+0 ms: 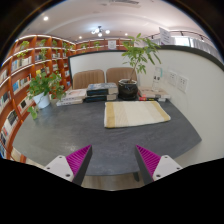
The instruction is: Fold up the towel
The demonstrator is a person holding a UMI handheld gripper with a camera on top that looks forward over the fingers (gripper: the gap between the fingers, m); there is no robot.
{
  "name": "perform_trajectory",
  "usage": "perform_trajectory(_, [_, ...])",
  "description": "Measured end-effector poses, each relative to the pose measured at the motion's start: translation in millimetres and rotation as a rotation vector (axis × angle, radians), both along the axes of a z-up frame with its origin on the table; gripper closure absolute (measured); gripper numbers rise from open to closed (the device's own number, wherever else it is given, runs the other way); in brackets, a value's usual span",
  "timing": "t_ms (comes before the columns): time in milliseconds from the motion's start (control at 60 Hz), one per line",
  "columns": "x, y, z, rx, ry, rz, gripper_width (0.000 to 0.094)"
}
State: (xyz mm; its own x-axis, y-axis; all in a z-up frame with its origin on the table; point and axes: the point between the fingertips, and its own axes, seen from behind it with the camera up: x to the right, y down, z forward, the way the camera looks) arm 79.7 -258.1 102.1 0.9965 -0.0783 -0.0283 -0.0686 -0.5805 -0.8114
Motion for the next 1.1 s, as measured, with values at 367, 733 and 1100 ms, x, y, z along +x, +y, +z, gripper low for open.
perform_trajectory(367, [3.7, 253.3, -64.3, 0.0, -0.032, 0.081, 0.0184])
perform_trajectory(733, [-1.8, 307.3, -107.7, -0.044, -0.021, 0.116, 0.0754])
perform_trajectory(1100, [47.8, 309.2, -19.6, -0.004, 0.246, 0.011, 0.0884])
